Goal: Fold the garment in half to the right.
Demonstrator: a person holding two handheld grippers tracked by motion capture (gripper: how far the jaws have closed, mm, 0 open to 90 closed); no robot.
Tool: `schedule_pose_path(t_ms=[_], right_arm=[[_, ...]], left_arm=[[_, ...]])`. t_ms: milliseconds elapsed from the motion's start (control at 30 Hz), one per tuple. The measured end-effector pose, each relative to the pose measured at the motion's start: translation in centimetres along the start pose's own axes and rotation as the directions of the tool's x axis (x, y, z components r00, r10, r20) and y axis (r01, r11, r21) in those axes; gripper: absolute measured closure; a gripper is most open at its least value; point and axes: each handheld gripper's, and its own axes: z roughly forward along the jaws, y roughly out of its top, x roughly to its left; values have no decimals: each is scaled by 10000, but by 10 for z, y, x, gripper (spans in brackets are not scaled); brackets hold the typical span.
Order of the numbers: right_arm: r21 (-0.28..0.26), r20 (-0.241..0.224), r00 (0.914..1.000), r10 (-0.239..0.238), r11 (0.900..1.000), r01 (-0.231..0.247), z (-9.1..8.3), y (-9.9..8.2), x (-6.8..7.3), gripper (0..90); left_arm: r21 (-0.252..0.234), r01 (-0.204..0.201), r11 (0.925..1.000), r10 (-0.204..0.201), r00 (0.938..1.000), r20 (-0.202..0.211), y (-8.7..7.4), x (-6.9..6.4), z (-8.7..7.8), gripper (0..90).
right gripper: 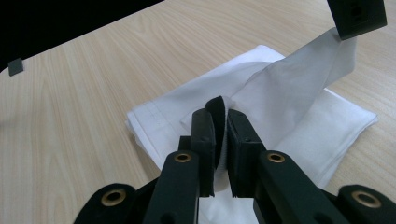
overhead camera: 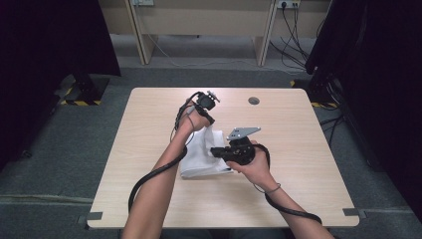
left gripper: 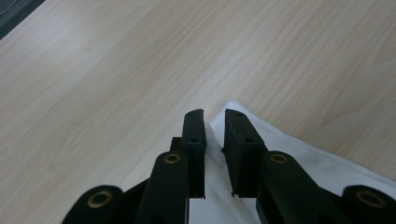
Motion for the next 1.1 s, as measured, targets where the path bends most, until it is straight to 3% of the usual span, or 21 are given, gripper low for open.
schedule_pose_path(t_ms=[567, 867, 1100], right_arm=[[84, -4, 9999, 120, 9999, -120, 1, -5, -3, 828], [141, 22, 9999, 167, 9998, -168, 2, -8, -4, 826], [150, 42, 9998, 205, 9997, -206, 4, -10, -5, 821]], left_arm=[[-384, 182, 9991, -187, 9998, -118, -1, -3, -2, 632], [-857, 406, 9955, -448, 9979, -477, -5, -2, -9, 500], [-912, 539, 9944, -600, 9961, -650, -12, -1, -10, 444]])
